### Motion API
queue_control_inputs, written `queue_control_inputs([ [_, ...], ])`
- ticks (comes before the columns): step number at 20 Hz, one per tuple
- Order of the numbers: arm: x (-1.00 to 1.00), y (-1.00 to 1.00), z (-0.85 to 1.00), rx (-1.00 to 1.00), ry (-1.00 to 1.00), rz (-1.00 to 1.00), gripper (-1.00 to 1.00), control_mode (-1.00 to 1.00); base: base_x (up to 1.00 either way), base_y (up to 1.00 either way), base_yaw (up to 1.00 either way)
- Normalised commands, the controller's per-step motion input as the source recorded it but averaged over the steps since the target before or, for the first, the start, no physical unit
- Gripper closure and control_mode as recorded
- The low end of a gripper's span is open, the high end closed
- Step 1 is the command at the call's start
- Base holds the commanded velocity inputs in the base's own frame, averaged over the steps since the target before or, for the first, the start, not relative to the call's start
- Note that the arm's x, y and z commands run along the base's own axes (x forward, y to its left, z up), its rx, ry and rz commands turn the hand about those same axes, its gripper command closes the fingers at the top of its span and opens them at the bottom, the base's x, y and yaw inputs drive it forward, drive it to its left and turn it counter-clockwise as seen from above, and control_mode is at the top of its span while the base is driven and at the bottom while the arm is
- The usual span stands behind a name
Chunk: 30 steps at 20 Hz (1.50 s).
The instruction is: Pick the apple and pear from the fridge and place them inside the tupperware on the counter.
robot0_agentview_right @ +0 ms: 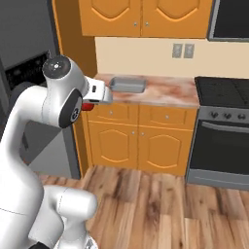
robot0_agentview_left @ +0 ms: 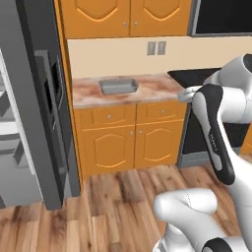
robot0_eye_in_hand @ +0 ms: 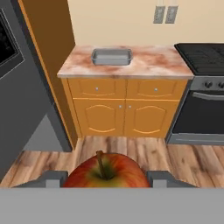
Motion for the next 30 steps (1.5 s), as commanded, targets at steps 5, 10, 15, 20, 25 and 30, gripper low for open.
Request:
queue_control_inputs([
  [5,0.0,0.0,0.0,0.0,0.0,0.0,1.0,1.0,1.0,-0.04,0.0],
  [10,0.0,0.0,0.0,0.0,0.0,0.0,1.0,1.0,1.0,0.0,0.0],
  [15,0.0,0.0,0.0,0.0,0.0,0.0,1.0,1.0,1.0,0.0,0.0],
  [20,0.0,0.0,0.0,0.0,0.0,0.0,1.0,1.0,1.0,-0.01,0.02],
  [25,0.0,0.0,0.0,0.0,0.0,0.0,1.0,1.0,1.0,0.0,0.05],
  [30,0.0,0.0,0.0,0.0,0.0,0.0,1.0,1.0,0.74,0.0,0.02],
])
